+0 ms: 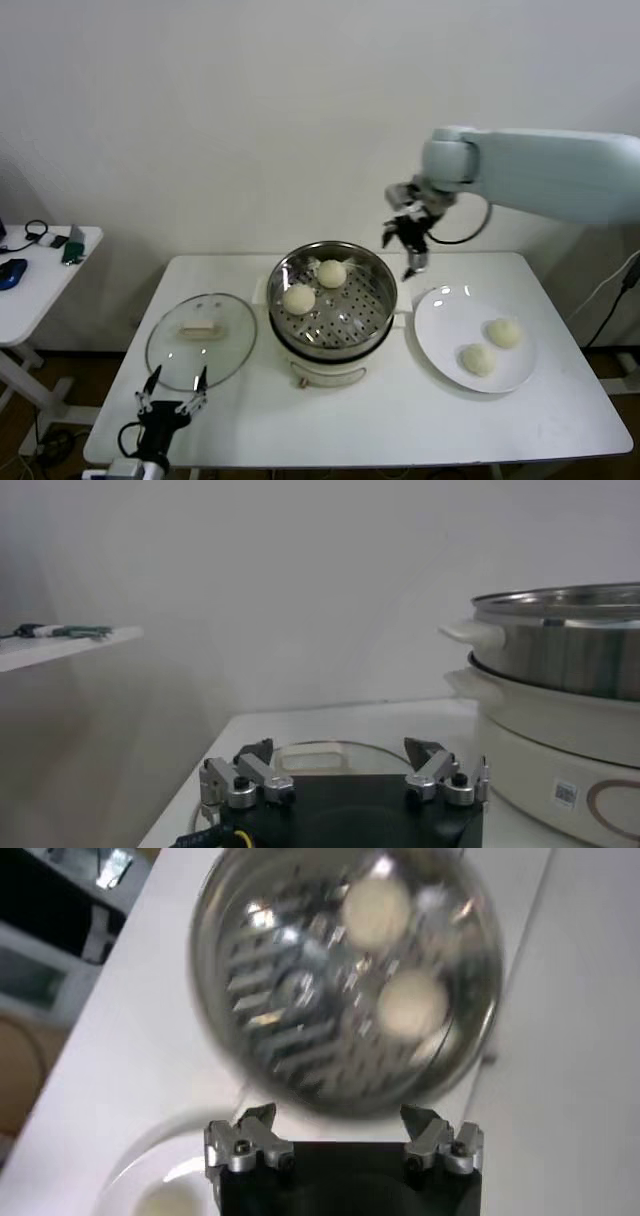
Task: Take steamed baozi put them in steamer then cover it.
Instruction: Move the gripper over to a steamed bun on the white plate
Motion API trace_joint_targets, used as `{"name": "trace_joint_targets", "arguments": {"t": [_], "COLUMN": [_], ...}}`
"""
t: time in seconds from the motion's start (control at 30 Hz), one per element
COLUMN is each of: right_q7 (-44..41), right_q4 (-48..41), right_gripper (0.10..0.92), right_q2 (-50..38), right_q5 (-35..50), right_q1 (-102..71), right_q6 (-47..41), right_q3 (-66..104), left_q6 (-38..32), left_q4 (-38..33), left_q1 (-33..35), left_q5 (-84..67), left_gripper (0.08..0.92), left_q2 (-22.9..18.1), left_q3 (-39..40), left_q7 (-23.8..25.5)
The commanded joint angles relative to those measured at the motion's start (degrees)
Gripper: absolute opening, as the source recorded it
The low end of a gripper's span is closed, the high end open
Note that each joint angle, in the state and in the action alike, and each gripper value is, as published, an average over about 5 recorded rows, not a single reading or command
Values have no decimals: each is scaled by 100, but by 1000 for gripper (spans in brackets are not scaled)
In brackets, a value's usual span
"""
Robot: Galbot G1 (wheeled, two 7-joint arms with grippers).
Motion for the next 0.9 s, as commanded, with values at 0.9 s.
{"name": "trace_joint_targets", "arguments": {"t": [0.9], "right_q7": [683], "right_q4": [-792], "right_gripper": [823], "right_q2": [-1565], "right_q5": [-2123], "right_q1": [-3906], "right_q6": [-575], "right_q3": [2333], "left_q6": [-70], "left_q4": [47], "left_q1": [110], "left_q5": [8], "left_gripper": [823], "left_q2": [-130], "left_q3": [-111], "left_q7": [-26]}}
